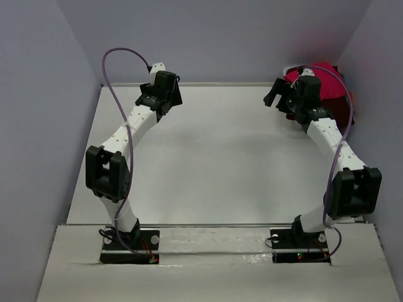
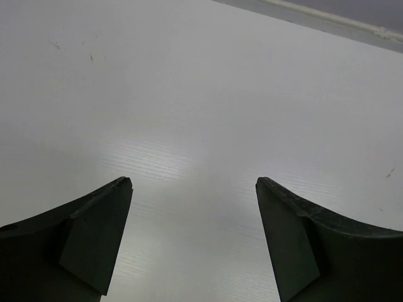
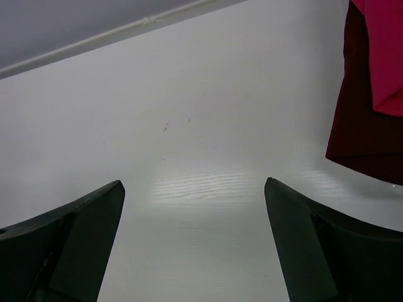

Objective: Fold and stack the t-shirts
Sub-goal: Grab crumpled tshirt from bin with the right arm

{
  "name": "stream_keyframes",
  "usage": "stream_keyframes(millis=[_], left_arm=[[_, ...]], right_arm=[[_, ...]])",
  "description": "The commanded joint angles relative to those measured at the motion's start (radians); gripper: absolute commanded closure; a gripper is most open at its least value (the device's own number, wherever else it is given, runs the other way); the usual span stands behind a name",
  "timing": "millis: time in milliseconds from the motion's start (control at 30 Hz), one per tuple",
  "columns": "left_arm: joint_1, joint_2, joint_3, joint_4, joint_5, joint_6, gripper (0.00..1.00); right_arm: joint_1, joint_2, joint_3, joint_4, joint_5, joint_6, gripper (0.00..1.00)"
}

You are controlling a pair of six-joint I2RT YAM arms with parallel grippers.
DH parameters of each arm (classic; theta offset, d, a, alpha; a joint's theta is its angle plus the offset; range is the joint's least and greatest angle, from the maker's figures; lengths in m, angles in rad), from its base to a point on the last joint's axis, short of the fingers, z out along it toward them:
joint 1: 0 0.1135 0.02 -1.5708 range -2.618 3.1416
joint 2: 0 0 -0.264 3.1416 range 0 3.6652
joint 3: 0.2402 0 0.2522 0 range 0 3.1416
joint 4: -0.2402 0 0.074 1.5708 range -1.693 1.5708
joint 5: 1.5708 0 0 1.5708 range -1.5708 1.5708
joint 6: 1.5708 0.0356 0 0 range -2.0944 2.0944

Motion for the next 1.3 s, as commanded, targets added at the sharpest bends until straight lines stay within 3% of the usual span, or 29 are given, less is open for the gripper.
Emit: stream_keyframes(millis=[0, 200, 367, 533, 600, 767, 900, 1033, 1267], left_arm=[[-0.001, 0.005, 0.047, -0.007, -0.029, 0.017, 0.08], [-0.001, 0.015, 0.066, 0.003, -0.024, 0.013, 0.08], [-0.001, 0.020, 0.087, 0.003, -0.023, -0.012, 0.08], [-0.001, 0.040, 0.138, -0.003, 0.003, -0.018, 0.08], [-0.001, 0.050, 0.158, 0.005, 0.028, -0.006, 0.08], [-0.001, 0.089, 0.218, 0.013, 0.100, -0.027, 0.08], [-0.001, 0.104, 0.219, 0.046, 0.198, -0.066, 0.09], [-0.001, 0.071, 0.138, 0.123, 0.229, -0.075, 0.09], [-0.001, 0.095, 0.132, 0.163, 0.252, -0.076, 0.09]], right_arm=[[0.017, -0.044, -0.005, 0.038, 0.031, -0.043, 0.01], [0.017, -0.039, 0.004, 0.043, 0.012, -0.003, 0.00], [0.017, -0.022, 0.036, 0.001, 0.091, 0.032, 0.00], [0.017, -0.008, 0.059, -0.032, 0.229, 0.037, 0.00], [0.017, 0.004, 0.104, -0.067, 0.386, 0.043, 0.00], [0.017, 0.035, 0.211, -0.094, 0.543, 0.026, 0.00], [-0.047, 0.137, 0.349, -0.127, 0.552, 0.043, 0.00], [-0.138, 0.237, 0.433, -0.166, 0.456, 0.077, 0.02], [-0.168, 0.433, 0.581, -0.235, 0.516, 0.080, 0.04]])
